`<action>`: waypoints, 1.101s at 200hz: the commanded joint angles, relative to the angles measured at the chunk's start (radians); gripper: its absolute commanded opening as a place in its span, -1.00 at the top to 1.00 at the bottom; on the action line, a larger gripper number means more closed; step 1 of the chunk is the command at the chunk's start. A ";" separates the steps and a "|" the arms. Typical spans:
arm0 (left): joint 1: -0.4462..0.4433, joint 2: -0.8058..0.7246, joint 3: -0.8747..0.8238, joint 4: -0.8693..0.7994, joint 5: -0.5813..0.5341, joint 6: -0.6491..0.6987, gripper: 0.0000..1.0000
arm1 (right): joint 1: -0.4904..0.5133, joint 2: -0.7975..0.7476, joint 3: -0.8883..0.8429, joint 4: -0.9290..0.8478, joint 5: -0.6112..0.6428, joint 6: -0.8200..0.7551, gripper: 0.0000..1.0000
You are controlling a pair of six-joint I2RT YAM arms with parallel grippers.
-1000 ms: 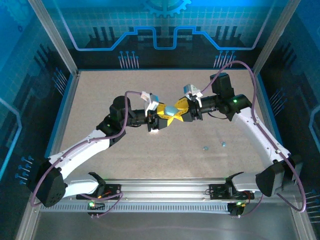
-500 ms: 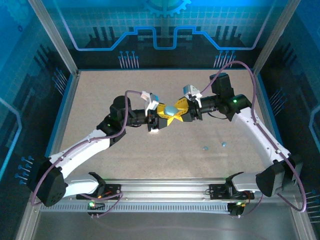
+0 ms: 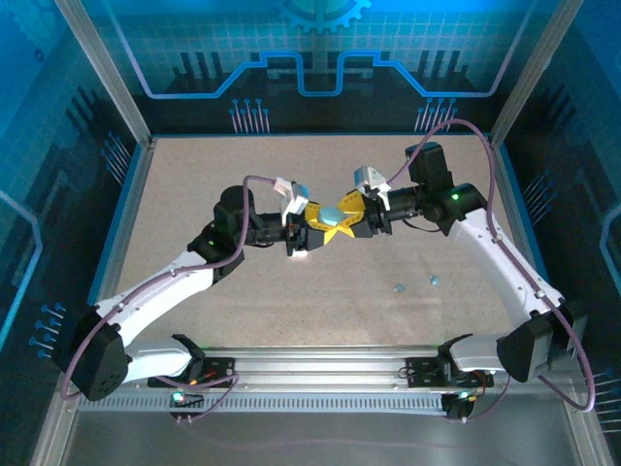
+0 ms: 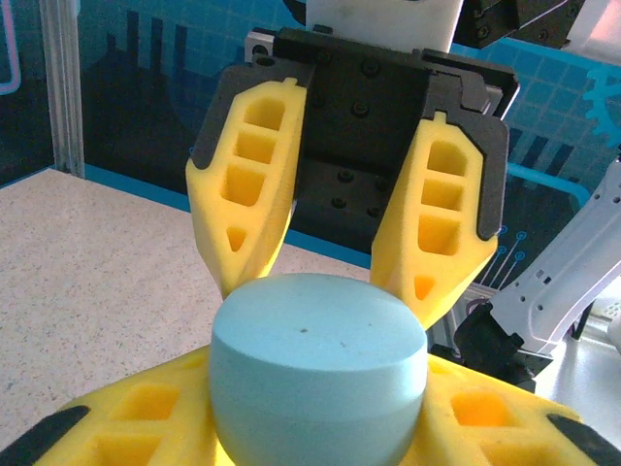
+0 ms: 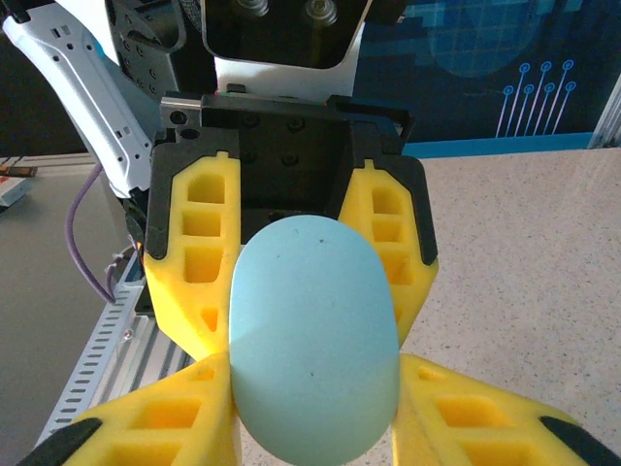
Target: Insert the wireless bluetooth earbuds into the charging case
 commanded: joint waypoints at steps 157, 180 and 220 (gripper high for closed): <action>-0.022 0.003 -0.070 0.165 0.021 0.091 0.38 | -0.027 -0.032 -0.016 0.128 0.085 0.208 -0.07; -0.023 0.004 -0.074 0.172 0.022 0.085 0.37 | -0.028 -0.053 -0.043 0.182 0.118 0.224 -0.08; -0.026 0.010 -0.078 0.196 0.020 0.067 0.37 | -0.015 -0.062 -0.055 0.184 0.166 0.195 -0.06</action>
